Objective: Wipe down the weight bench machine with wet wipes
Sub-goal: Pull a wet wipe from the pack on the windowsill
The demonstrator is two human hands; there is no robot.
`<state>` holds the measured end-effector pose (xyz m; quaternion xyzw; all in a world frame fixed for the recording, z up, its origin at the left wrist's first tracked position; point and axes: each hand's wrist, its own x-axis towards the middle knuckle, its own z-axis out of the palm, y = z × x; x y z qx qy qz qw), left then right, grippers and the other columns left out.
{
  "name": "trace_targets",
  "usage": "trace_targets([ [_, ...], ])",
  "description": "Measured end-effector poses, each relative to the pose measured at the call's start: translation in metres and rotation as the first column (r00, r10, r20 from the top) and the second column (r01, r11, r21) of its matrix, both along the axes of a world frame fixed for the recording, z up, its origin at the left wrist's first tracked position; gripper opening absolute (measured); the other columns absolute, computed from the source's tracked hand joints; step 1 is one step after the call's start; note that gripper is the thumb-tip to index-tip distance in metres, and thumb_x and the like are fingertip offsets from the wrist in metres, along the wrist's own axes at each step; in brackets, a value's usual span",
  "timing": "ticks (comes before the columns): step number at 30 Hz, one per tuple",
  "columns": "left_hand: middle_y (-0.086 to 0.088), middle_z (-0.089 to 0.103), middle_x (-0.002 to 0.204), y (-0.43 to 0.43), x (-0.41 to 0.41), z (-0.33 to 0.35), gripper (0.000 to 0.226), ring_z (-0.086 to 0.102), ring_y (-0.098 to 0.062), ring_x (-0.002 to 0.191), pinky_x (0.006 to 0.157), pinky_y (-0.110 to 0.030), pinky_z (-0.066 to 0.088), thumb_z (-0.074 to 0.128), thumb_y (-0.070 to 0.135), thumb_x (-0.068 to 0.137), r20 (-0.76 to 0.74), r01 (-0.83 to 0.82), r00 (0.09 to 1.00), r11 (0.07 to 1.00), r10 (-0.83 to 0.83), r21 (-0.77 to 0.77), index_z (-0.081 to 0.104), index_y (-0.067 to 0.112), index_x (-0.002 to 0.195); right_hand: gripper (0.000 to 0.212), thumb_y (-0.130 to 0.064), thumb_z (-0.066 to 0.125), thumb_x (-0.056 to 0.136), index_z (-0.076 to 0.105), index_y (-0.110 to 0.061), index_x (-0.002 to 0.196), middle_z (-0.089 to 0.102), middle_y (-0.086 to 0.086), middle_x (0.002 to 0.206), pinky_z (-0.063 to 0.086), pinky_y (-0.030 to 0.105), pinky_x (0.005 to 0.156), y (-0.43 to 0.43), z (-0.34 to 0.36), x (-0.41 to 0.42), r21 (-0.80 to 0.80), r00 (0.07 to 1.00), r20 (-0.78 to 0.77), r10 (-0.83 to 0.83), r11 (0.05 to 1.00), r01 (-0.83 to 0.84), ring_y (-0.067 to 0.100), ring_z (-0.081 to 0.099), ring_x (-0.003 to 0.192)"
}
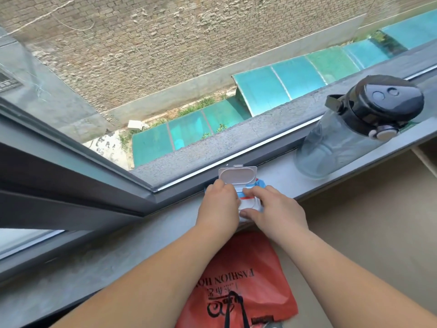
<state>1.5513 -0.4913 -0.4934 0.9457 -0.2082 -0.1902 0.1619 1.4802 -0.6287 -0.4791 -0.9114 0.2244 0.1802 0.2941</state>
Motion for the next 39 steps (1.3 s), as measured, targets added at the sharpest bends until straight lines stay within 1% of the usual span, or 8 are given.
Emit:
trace_targets([
  [5, -0.009, 0.050, 0.123, 0.003, -0.002, 0.002, 0.020, 0.047, -0.028, 0.113, 0.099, -0.037, 0.039, 0.052, 0.026, 0.104, 0.011, 0.055, 0.998, 0.998, -0.055, 0.022, 0.058, 0.012, 0.116, 0.049, -0.059, 0.072, 0.086, 0.057, -0.051, 0.131, 0.058, -0.014, 0.124, 0.040, 0.031, 0.081, 0.000, 0.000, 0.001, -0.009, 1.000, 0.007, 0.014, 1.000, -0.014, 0.019, 0.059, 0.118],
  [11, -0.008, 0.050, 0.115, 0.013, 0.001, 0.005, 0.003, 0.048, -0.029, 0.107, 0.096, -0.038, 0.038, 0.054, 0.022, 0.102, -0.085, 0.093, 0.991, 0.993, -0.099, -0.072, 0.052, 0.020, 0.102, 0.049, -0.059, 0.072, 0.086, 0.056, -0.053, 0.131, 0.057, -0.015, 0.124, 0.037, 0.030, 0.078, 0.001, -0.001, 0.002, 0.001, 1.000, -0.008, 0.007, 1.000, -0.007, 0.019, 0.059, 0.118],
  [20, -0.002, 0.050, 0.102, 0.025, 0.012, 0.011, 0.013, 0.047, -0.019, 0.093, 0.084, -0.029, 0.037, 0.055, 0.018, 0.101, -0.189, 0.045, 0.978, 0.974, -0.089, -0.223, 0.049, 0.023, 0.092, 0.052, -0.057, 0.062, 0.094, 0.040, -0.048, 0.140, 0.053, -0.007, 0.132, 0.050, 0.039, 0.086, 0.008, -0.001, -0.006, -0.048, 0.994, -0.004, 0.109, 0.993, -0.109, 0.036, 0.063, 0.109],
  [25, 0.002, 0.049, 0.092, 0.031, 0.010, 0.006, 0.019, 0.044, -0.002, 0.080, 0.074, -0.013, 0.034, 0.056, 0.014, 0.101, -0.220, -0.094, 0.975, 0.933, 0.016, -0.347, 0.049, 0.023, 0.087, 0.050, -0.058, 0.061, 0.094, 0.039, -0.049, 0.138, 0.053, -0.007, 0.129, 0.051, 0.040, 0.085, 0.009, -0.005, -0.008, -0.080, 0.991, 0.016, 0.134, 0.988, -0.133, 0.036, 0.064, 0.105],
  [29, 0.006, 0.050, 0.082, 0.035, 0.003, 0.009, 0.016, 0.043, -0.004, 0.070, 0.064, -0.013, 0.034, 0.057, 0.017, 0.103, -0.292, -0.280, 0.942, 0.867, 0.166, -0.411, 0.053, 0.020, 0.088, 0.050, -0.059, 0.067, 0.089, 0.041, -0.049, 0.130, 0.057, -0.010, 0.123, 0.049, 0.038, 0.084, 0.003, -0.007, -0.004, -0.037, 0.994, 0.022, 0.111, 0.993, -0.111, 0.032, 0.064, 0.105],
  [34, 0.000, 0.058, 0.078, 0.032, -0.008, 0.010, 0.015, 0.048, -0.012, 0.070, 0.066, -0.024, 0.042, 0.059, 0.025, 0.104, -0.553, -0.641, 0.741, 0.647, 0.382, -0.413, 0.063, 0.015, 0.095, 0.049, -0.058, 0.069, 0.087, 0.042, -0.049, 0.127, 0.058, -0.012, 0.119, 0.041, 0.035, 0.075, 0.001, -0.009, -0.002, -0.032, 0.995, 0.016, 0.100, 0.995, -0.100, 0.031, 0.063, 0.107],
  [36, 0.003, 0.057, 0.077, 0.029, -0.005, 0.014, 0.015, 0.048, -0.007, 0.066, 0.064, -0.021, 0.040, 0.062, 0.028, 0.102, -0.509, -0.598, 0.776, 0.688, 0.372, -0.410, 0.064, 0.016, 0.094, 0.050, -0.058, 0.070, 0.087, 0.043, -0.048, 0.128, 0.059, -0.012, 0.120, 0.042, 0.035, 0.076, 0.002, -0.009, -0.001, -0.035, 0.995, 0.013, 0.103, 0.994, -0.102, 0.030, 0.063, 0.108],
  [39, 0.005, 0.059, 0.079, 0.023, 0.001, 0.019, 0.014, 0.048, -0.004, 0.065, 0.064, -0.021, 0.037, 0.066, 0.031, 0.098, -0.272, -0.388, 0.915, 0.829, 0.297, -0.402, 0.065, 0.018, 0.091, 0.051, -0.058, 0.070, 0.087, 0.044, -0.049, 0.129, 0.059, -0.012, 0.123, 0.045, 0.036, 0.080, 0.003, -0.009, -0.001, -0.033, 0.995, 0.024, 0.098, 0.995, -0.097, 0.029, 0.063, 0.109],
])
